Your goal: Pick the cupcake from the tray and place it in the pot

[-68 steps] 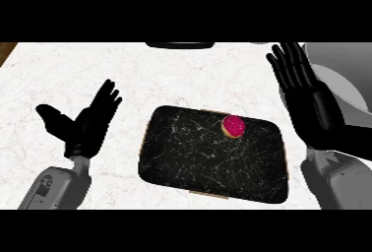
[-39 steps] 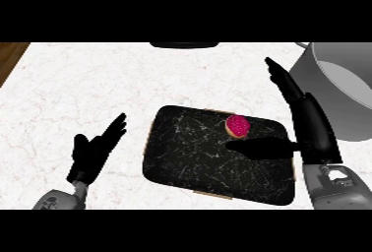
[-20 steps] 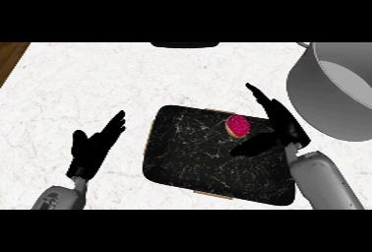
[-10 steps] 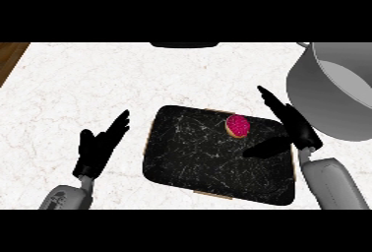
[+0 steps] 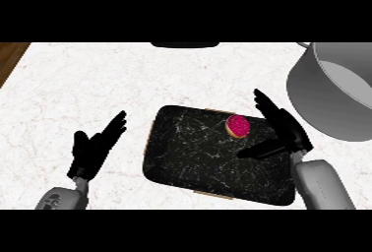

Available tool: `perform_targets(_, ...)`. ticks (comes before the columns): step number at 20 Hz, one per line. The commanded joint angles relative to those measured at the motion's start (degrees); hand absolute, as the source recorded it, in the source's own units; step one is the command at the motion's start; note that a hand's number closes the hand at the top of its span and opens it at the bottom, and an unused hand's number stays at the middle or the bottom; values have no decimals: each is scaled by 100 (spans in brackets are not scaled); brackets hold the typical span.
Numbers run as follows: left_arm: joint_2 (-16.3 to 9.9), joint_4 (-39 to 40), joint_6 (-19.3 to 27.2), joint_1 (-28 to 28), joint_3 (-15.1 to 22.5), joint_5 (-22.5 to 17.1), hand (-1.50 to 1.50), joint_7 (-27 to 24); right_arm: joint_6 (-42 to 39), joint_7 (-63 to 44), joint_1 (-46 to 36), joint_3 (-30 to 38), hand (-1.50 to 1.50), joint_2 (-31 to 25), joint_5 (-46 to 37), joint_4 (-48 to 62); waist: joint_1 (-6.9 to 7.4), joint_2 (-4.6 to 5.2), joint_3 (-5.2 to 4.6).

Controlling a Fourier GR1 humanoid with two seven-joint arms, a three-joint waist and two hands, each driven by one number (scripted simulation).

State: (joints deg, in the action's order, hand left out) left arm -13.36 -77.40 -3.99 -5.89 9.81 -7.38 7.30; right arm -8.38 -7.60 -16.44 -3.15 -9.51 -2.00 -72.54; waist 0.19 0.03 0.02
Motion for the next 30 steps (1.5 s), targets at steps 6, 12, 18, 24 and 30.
perform_targets(6,172,-504,-152,444,-51,256,0,135,8,539,-529,291,-150,534,86,1331,15,-2,-1)
perform_targets(12,329,425,-167,-63,-246,298,0,-207,242,2327,-665,-104,150,529,-850,2676,36,23,1)
perform_targets(18,293,458,-212,-364,-351,361,0,-115,74,2751,-566,223,150,714,-442,2903,-1,19,0)
perform_targets(24,341,-97,-215,-81,-307,264,0,245,-7,3476,-228,766,150,114,-112,2663,-23,1,2)
perform_targets(30,184,-111,-66,350,-518,269,0,-29,-574,4078,939,2508,150,-2167,804,2847,-537,-7,31)
